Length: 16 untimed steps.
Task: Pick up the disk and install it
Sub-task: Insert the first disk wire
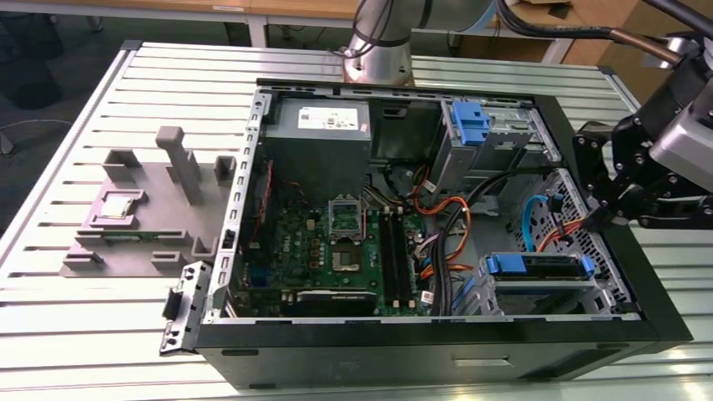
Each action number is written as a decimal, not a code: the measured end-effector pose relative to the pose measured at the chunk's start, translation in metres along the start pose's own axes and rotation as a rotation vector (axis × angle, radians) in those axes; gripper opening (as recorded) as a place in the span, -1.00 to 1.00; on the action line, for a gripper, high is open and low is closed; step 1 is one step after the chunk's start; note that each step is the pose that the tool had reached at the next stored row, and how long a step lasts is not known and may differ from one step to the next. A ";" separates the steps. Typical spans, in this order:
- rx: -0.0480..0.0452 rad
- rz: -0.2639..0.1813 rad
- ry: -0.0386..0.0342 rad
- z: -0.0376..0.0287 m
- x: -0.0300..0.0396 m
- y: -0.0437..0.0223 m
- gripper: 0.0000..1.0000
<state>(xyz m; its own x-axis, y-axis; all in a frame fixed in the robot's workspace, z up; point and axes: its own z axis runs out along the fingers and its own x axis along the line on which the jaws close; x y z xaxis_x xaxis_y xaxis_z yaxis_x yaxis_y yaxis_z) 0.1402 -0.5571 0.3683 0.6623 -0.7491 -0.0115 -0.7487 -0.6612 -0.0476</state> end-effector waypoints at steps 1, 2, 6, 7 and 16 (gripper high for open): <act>0.0047 -0.001 0.0037 0.0000 0.0000 0.0000 -0.80; 0.0084 -0.003 0.0061 0.0000 0.0000 0.0000 -0.80; 0.0200 -0.022 0.0138 0.0001 0.0000 -0.0001 -0.80; 0.0210 -0.036 0.0141 0.0000 0.0000 -0.0001 -0.80; 0.0236 -0.160 0.0097 0.0005 0.0003 -0.0003 -0.80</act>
<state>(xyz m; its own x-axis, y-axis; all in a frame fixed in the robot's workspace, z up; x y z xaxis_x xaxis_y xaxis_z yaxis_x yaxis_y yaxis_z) 0.1406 -0.5570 0.3678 0.7730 -0.6344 0.0078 -0.6323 -0.7714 -0.0716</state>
